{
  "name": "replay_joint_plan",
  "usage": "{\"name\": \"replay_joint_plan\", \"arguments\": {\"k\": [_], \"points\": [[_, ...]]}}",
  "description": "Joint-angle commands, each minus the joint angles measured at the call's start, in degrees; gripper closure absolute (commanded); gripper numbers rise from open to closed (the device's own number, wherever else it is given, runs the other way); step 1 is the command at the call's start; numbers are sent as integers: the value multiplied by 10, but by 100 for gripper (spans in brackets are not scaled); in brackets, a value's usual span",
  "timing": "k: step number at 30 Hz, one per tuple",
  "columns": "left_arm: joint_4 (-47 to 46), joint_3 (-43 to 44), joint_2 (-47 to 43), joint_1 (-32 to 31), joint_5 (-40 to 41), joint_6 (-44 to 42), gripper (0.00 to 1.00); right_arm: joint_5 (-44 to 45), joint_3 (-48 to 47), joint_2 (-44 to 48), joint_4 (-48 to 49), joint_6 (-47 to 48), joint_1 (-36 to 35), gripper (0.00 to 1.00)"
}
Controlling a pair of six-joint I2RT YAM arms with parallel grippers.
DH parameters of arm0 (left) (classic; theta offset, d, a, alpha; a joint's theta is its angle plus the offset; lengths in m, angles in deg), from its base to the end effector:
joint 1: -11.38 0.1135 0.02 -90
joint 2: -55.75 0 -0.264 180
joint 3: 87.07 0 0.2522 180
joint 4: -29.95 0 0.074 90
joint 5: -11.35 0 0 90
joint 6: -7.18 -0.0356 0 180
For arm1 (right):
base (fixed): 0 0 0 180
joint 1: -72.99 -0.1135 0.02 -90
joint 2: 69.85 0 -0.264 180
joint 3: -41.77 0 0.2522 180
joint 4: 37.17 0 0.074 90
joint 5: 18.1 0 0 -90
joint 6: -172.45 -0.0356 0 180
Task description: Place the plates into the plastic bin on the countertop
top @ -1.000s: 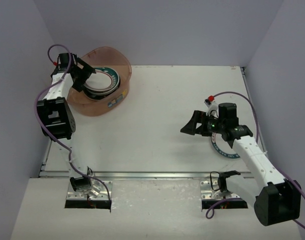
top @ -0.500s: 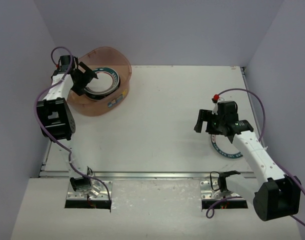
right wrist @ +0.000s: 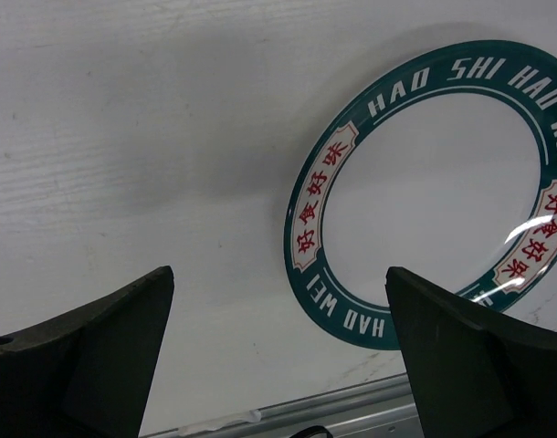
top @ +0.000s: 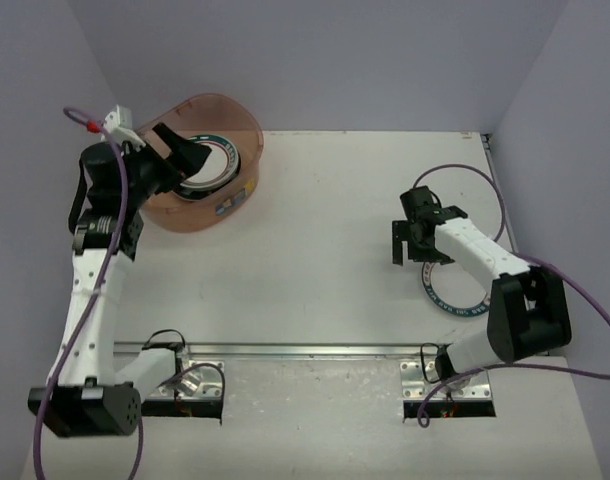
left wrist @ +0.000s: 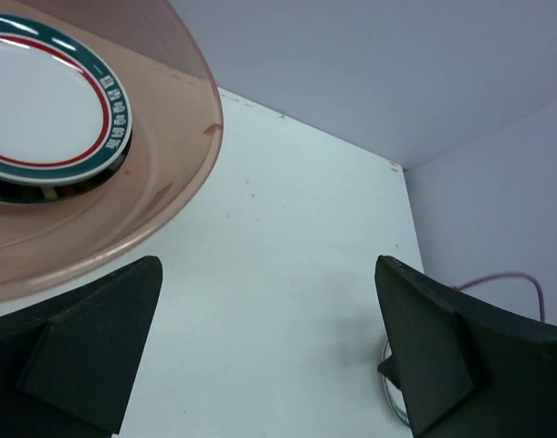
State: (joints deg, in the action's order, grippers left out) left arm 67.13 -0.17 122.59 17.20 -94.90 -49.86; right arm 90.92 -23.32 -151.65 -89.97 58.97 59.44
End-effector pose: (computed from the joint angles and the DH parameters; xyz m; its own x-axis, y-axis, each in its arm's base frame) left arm 0.2561 0.0161 0.4109 -0.3375 -0.5594 -0.7571 -0.0178 0.8079 -0.5891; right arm 0.2570 0.0500 0.2014 -0.8793 0.1755 -0.4427 0.2614 0.9549 -0.1405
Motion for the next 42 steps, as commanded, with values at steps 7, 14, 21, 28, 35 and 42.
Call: {"name": "replay_joint_plan", "arguments": {"k": [7,14,21,28,35,42], "points": [[-25,-205,-133,1,-48,-61,0,142,-53,-151,-1,-2,-44,7],[-28,-255,-123,1,-61,-86,0,143,-45,-220,16,-7,-49,54],[-30,-267,-131,1,-61,-98,0,145,-54,-276,36,12,-50,86],[-31,-272,-128,1,-73,-96,0,130,-34,-238,64,33,-66,100],[-42,-275,-135,-4,-84,-78,0,196,-37,-149,80,79,-201,100],[-56,-292,-137,-6,-118,-66,0,236,-35,-69,125,175,-310,100]]}}
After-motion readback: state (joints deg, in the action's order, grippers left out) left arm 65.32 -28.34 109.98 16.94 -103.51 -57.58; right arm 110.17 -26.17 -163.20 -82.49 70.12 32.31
